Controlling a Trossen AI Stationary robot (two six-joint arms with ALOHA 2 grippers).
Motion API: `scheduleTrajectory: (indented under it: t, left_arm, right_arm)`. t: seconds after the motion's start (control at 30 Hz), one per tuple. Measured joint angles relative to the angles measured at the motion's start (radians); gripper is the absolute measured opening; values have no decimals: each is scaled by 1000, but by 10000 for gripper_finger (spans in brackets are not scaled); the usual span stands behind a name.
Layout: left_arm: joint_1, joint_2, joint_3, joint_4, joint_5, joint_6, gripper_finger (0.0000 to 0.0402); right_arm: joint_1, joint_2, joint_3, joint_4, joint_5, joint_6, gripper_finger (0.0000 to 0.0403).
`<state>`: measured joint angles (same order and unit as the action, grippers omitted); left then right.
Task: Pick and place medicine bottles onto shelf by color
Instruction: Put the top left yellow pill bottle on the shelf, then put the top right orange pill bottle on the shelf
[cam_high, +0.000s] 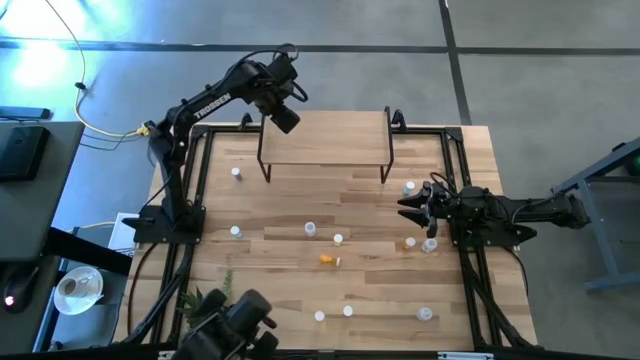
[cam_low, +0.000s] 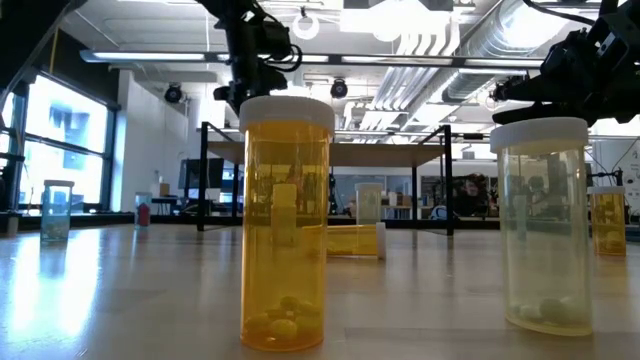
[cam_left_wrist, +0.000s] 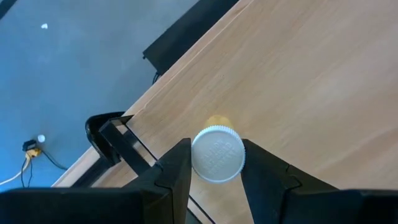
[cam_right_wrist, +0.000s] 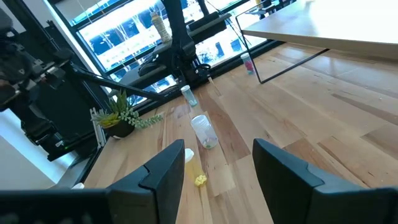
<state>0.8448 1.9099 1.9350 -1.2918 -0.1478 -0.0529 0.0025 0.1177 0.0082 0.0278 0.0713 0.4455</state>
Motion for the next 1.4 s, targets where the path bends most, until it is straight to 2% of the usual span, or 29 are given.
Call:
scheduleTrajectory:
  t: [0.53, 1.1, 1.23, 1.4]
  left_arm:
    - [0, 20, 4, -7, -8, 3, 116]
    - [-2, 26, -2, 2, -11, 57, 187]
    - [-2, 26, 5, 1, -11, 70, 193]
    - [-2, 25, 82, -13, -10, 92, 191]
  right_arm:
    - [0, 0, 0, 0, 0, 0, 181]
    - [0, 0, 0, 0, 0, 0, 181]
    - [0, 0, 0, 0, 0, 0, 181]
    - [0, 0, 0, 0, 0, 0, 181]
